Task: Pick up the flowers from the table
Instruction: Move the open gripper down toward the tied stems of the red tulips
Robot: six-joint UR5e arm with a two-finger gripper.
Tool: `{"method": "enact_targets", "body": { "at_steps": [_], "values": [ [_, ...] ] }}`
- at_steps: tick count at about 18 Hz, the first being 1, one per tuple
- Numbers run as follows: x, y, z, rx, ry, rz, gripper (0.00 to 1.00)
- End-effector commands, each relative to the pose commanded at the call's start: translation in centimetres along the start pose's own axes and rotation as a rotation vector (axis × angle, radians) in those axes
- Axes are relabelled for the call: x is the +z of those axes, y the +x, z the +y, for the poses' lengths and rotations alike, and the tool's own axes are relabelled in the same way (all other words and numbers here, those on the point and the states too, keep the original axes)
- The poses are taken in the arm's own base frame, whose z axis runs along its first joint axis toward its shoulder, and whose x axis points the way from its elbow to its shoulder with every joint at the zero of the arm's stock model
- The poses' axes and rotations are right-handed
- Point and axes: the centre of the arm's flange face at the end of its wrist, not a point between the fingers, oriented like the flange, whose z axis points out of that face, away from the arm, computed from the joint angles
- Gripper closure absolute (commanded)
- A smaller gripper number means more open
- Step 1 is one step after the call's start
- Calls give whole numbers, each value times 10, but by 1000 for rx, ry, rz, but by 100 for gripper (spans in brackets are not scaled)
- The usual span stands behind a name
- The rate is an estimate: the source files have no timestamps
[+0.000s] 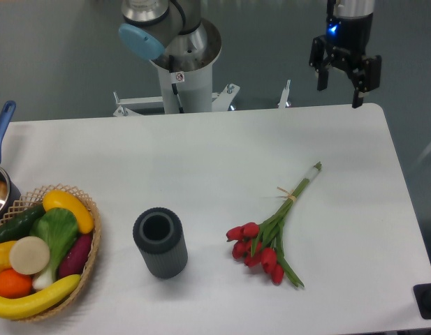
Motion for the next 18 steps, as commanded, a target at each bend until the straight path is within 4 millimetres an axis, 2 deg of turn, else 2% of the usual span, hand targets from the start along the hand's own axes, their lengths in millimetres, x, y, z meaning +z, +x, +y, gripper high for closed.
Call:
{"method": "enact_targets", "body": {
  "at_steps": [4,9,15,18],
  "values": [
    [-4,0,-9,-130,5,-11,0],
    [1,0,-19,-205,17,0,0],
    [19,3,-43,-364,35,4,0],
    [38,-1,-71,-432,58,25,0]
  ]
}}
